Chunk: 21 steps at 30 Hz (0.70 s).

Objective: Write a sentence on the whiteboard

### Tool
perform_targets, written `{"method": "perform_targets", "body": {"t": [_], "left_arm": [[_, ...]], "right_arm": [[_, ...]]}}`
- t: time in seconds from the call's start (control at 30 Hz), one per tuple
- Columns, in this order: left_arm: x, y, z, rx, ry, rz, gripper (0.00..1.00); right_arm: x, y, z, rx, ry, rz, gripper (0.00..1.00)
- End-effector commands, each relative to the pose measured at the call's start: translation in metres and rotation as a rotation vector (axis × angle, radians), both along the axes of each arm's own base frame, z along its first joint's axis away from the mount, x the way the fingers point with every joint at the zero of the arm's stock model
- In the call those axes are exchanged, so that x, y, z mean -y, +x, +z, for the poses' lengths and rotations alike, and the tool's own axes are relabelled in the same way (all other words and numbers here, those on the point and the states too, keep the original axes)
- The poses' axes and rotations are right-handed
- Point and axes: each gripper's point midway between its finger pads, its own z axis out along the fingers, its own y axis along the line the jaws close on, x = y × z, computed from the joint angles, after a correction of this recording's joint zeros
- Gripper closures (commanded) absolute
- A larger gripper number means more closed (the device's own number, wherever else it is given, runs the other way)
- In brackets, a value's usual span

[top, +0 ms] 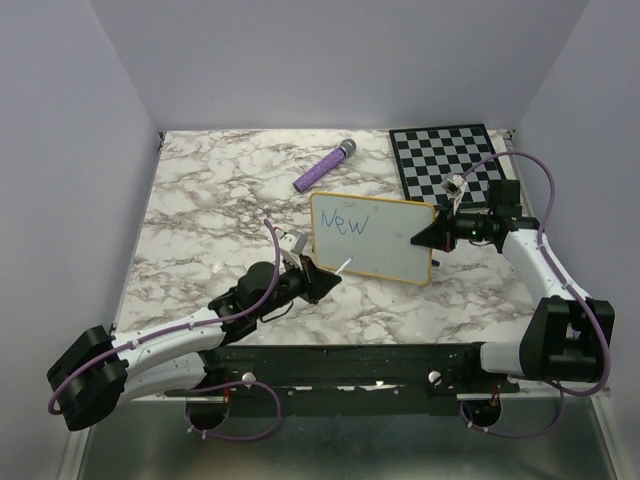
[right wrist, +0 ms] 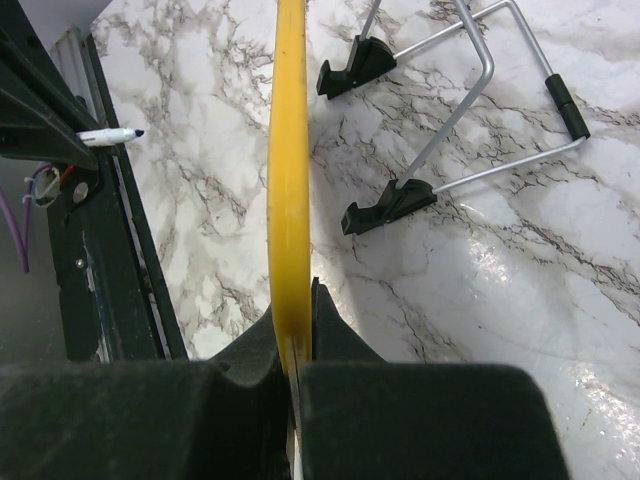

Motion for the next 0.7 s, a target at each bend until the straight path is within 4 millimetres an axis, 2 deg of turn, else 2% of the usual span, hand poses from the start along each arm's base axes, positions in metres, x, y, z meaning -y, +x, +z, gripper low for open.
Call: {"method": "perform_targets", "body": {"t": [0.0,0.67], "left_arm": [[0.003,0.007,0.008,0.027,-0.029,0.044,1.00],[0.014,0.011,0.018,0.060,-0.040,0.102,1.00]], "right_arm": [[-0.003,-0.003,0.008,0.029,0.016,0.020,0.99],[-0.004,-0.003,0.008,0.026,0.020,0.007,0.99]]}}
